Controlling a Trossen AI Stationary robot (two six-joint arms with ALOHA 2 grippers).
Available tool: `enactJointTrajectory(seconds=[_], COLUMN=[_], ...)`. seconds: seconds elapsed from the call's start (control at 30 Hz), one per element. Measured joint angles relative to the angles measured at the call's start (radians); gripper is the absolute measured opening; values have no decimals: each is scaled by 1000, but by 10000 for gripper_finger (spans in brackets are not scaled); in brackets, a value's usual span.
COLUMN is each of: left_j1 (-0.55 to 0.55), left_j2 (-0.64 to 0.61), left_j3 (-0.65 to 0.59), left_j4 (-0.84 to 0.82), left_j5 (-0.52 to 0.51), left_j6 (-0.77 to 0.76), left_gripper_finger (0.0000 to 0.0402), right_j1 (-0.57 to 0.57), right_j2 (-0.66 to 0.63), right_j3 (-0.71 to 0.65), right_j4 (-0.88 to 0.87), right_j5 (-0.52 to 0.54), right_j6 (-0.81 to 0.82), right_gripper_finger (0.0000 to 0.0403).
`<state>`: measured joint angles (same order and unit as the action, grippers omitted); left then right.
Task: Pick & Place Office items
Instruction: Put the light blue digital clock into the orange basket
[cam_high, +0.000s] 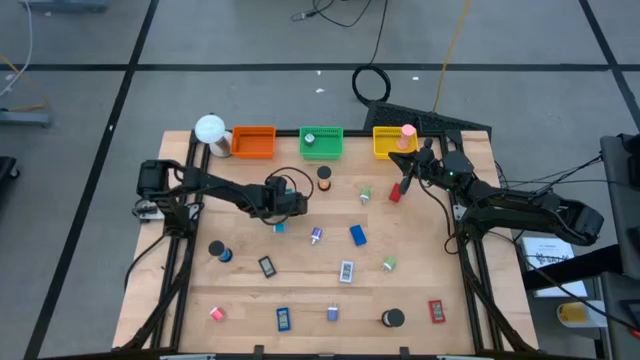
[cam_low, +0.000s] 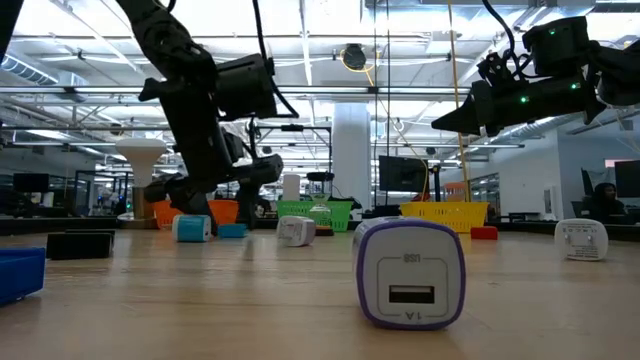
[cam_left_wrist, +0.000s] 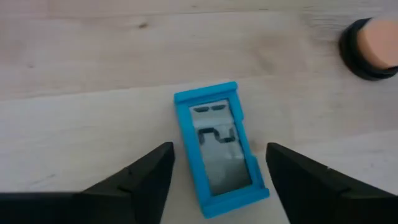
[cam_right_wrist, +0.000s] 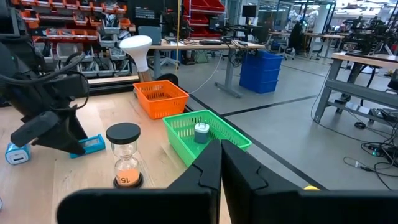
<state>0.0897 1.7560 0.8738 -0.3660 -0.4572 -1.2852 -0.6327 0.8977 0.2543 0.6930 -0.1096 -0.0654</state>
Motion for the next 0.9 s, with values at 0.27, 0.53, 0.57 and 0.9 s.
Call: enactJointTrajectory(seconds=[0.27, 0.53, 0.57, 0.9], left_j1=[15, 58, 69, 337], left_j2=[-36, -138, -158, -370], left_j3=[-1, -2, -2, -2], left_j4=[-102, -224, -237, -244], left_j5=[18, 17, 18, 19], left_j6=[36, 71, 83, 323], left_gripper_finger=[162, 150, 154, 153], right_j1=[0, 0, 0, 0], right_j2=[0, 1, 2, 8], right_j3=[0, 0, 0, 0], right_j4=[0, 0, -1, 7], right_j5=[0, 0, 0, 0], right_j6=[-1, -3, -3, -1], right_gripper_finger=[0, 0, 0, 0])
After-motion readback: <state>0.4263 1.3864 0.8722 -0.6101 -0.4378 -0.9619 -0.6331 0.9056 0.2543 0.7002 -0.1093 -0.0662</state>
